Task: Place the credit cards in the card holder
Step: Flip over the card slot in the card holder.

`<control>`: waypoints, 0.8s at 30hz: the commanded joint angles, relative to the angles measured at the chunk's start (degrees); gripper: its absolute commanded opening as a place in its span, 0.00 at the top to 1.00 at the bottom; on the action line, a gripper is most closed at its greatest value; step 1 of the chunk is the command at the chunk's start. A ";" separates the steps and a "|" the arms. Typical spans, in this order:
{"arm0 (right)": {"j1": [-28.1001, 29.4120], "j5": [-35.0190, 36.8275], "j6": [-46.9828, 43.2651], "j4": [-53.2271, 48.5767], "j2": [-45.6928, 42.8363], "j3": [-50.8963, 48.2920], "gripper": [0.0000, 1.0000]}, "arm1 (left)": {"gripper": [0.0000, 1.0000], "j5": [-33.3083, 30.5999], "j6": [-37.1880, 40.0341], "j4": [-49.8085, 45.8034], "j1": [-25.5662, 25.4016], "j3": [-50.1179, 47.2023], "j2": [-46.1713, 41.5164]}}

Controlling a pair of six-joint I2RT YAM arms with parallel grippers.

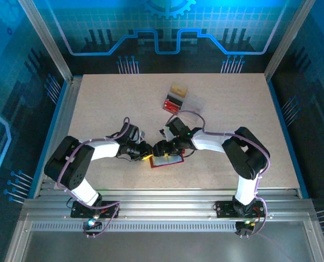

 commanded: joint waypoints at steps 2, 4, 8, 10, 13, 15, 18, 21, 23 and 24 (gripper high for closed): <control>0.97 -4.45 1.67 7.09 1.38 -2.25 0.33 | 0.72 3.41 -3.38 -0.44 0.28 -2.42 -1.20; 0.68 -4.94 2.11 8.08 1.50 -2.99 0.32 | 0.69 3.05 -3.30 -1.22 0.42 -2.43 -2.62; 0.34 -5.91 2.52 9.42 1.85 -3.57 0.31 | 0.64 2.47 -2.91 -2.80 0.40 -1.67 -3.96; 0.35 -5.87 2.46 9.34 1.93 -3.49 0.30 | 0.63 2.64 -2.79 -3.24 0.44 -1.46 -3.96; 0.13 -6.48 2.41 9.55 2.12 -3.34 0.30 | 0.61 3.47 -3.28 -2.36 0.44 -1.89 -3.70; 0.13 -6.62 2.33 9.30 2.40 -3.03 0.30 | 0.60 4.08 -3.63 -1.60 0.41 -2.06 -3.59; 0.12 -6.79 2.24 9.12 2.74 -2.70 0.30 | 0.59 4.78 -4.81 0.26 0.62 -3.06 -4.35; 0.17 -7.12 2.25 9.11 2.84 -2.70 0.30 | 0.59 4.28 -5.57 0.55 0.66 -3.86 -6.11; 0.14 -7.07 2.08 8.88 2.79 -2.66 0.30 | 0.59 3.44 -5.71 -0.08 0.75 -4.05 -7.57; 0.14 -6.97 1.98 8.68 2.75 -2.58 0.30 | 0.59 3.35 -5.76 -0.34 0.83 -4.23 -8.32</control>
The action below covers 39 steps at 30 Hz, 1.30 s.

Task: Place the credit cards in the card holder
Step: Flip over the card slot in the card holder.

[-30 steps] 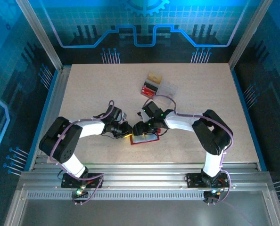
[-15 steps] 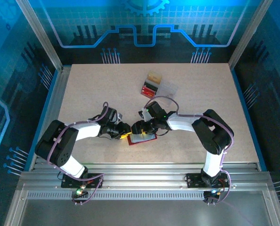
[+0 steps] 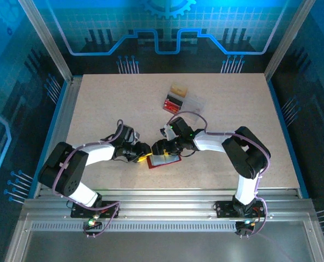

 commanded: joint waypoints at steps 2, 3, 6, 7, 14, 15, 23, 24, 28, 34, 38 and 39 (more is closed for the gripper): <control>1.43 -1.09 0.05 1.51 2.59 0.04 0.30 | 0.59 3.37 -1.61 -0.37 -0.47 -0.71 -4.36; 1.43 -1.23 0.16 1.55 2.60 0.07 0.30 | 0.59 2.70 -1.53 -0.96 -0.34 -0.67 -5.16; 1.47 -1.29 0.03 1.49 2.73 0.25 0.30 | 0.58 2.30 -1.65 -1.76 -0.05 -0.29 -5.98; 1.47 -1.24 0.02 1.26 2.83 0.41 0.30 | 0.58 2.45 -1.98 -1.64 0.07 -0.29 -6.17; 1.45 -1.94 0.06 1.43 3.18 0.75 0.30 | 0.56 3.06 -0.77 -1.98 0.34 0.88 -4.43; 1.42 -2.03 0.03 1.42 3.27 0.85 0.30 | 0.56 3.16 -0.62 -1.72 0.34 1.07 -3.76; 1.69 -2.54 -0.46 1.41 3.27 1.21 0.29 | 0.56 6.43 -1.35 2.81 0.10 2.59 1.61; 1.74 -2.63 -0.52 1.50 3.34 1.19 0.29 | 0.56 6.41 -1.32 3.00 0.07 2.81 1.91; 1.95 -3.22 -0.69 1.90 3.53 1.27 0.29 | 0.55 6.04 -0.62 2.52 -0.25 3.72 2.65; 1.81 -4.58 0.19 4.26 4.06 0.75 0.28 | 0.56 11.22 -7.49 12.70 0.45 -0.25 5.30; 1.35 -3.91 0.50 5.01 3.43 -0.49 0.28 | 0.61 9.60 -10.98 15.45 3.41 -4.71 2.11; 1.22 -3.67 0.55 4.89 3.31 -0.73 0.28 | 0.62 9.58 -10.99 14.70 3.85 -4.86 1.20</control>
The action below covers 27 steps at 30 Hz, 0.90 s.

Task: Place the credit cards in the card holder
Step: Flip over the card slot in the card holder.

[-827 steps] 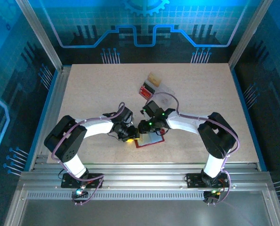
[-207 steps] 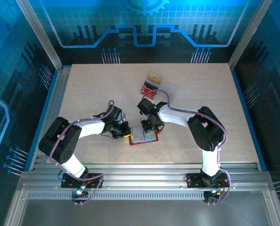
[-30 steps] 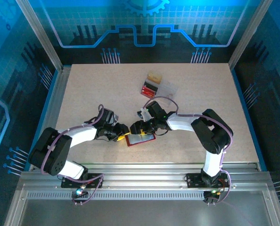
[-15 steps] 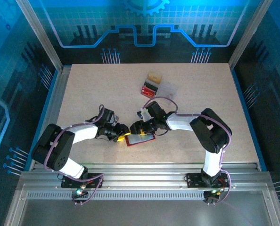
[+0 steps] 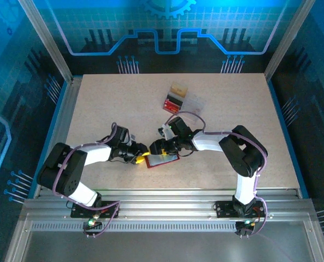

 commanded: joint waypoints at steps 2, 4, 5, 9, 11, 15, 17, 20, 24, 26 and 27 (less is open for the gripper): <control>0.62 -1.39 0.09 0.54 1.49 -1.29 0.28 | 0.63 3.37 -2.73 8.24 0.17 -1.52 -1.52; 0.58 -1.39 0.09 0.50 1.46 -1.38 0.28 | 0.64 1.94 -2.04 4.61 0.53 -1.42 -4.97; 0.52 -1.28 0.03 0.39 1.46 -1.32 0.28 | 0.65 0.75 -1.47 2.09 0.64 -1.17 -6.97; 0.59 -1.49 0.15 0.86 1.31 -1.40 0.30 | 0.63 -1.35 1.03 -4.82 0.73 1.08 -11.82; 0.55 -1.50 0.17 1.05 1.18 -1.38 0.34 | 0.63 -1.44 2.17 -6.71 0.80 2.59 -11.54; 0.48 -1.59 0.13 1.15 1.13 -1.50 0.37 | 0.66 0.14 0.72 -3.88 1.14 2.99 -8.48; 0.47 -1.59 0.09 1.06 1.06 -1.55 0.39 | 0.68 1.26 -0.16 -1.61 1.12 3.11 -6.76; 0.46 -1.65 -0.05 0.87 1.16 -1.39 0.40 | 0.73 2.29 -0.64 0.33 1.11 3.85 -4.22; 0.45 -1.74 -0.20 0.71 1.60 -0.95 0.46 | 0.76 3.89 -1.01 2.56 1.00 4.58 -1.89; 0.59 -1.68 -0.49 0.23 1.82 -0.53 0.51 | 0.74 4.48 -0.32 2.48 0.75 5.21 -1.04; 0.58 -1.48 -0.69 -0.27 1.96 -0.21 0.52 | 0.74 4.73 -0.03 2.30 0.58 5.50 -0.60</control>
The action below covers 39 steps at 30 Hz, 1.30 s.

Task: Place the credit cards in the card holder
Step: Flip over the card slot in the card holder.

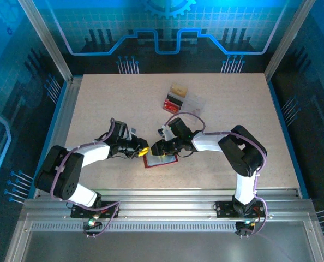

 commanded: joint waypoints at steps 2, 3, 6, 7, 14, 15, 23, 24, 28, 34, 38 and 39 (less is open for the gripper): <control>0.74 -0.50 -1.61 -2.81 1.74 1.40 0.57 | 0.74 3.10 -0.15 2.06 -0.27 2.26 2.12; 0.95 -0.10 -1.92 -3.41 1.88 1.71 0.58 | 0.75 3.28 -0.29 2.37 -0.27 2.28 2.48; 1.14 0.19 -2.13 -3.88 2.01 2.02 0.59 | 0.74 3.13 -0.50 2.92 -0.45 2.40 3.16; 1.17 0.27 -2.14 -3.92 1.92 1.97 0.60 | 0.74 2.83 -0.29 2.70 -0.54 2.60 3.50; 1.55 0.89 -2.87 -5.42 1.31 2.75 0.60 | 0.78 2.01 0.84 2.71 -1.32 3.55 8.54; 1.63 0.90 -3.00 -5.64 1.22 2.85 0.60 | 0.78 1.64 1.12 2.38 -1.33 3.47 8.82; 1.11 3.03 -6.75 -12.79 -2.18 6.47 0.49 | 0.81 -3.51 6.72 -4.60 -1.31 2.09 8.64; 0.78 3.65 -7.51 -14.44 -3.00 7.33 0.47 | 0.81 -3.64 7.19 -4.76 -1.33 2.02 8.91; -2.04 10.32 -11.25 -23.20 -7.92 11.51 0.38 | 0.82 -4.33 8.47 -4.24 -1.33 1.33 10.34; -6.77 37.64 -16.82 -40.95 -12.31 23.37 0.31 | 0.83 -4.38 9.39 -2.59 -1.38 0.65 12.67; -8.33 58.71 -20.55 -48.96 -8.97 31.76 0.29 | 0.83 -3.82 9.33 -2.43 -1.42 0.57 12.65; -8.63 60.53 -21.81 -49.50 -7.93 33.07 0.30 | 0.83 -3.93 9.43 -2.49 -1.42 0.56 12.62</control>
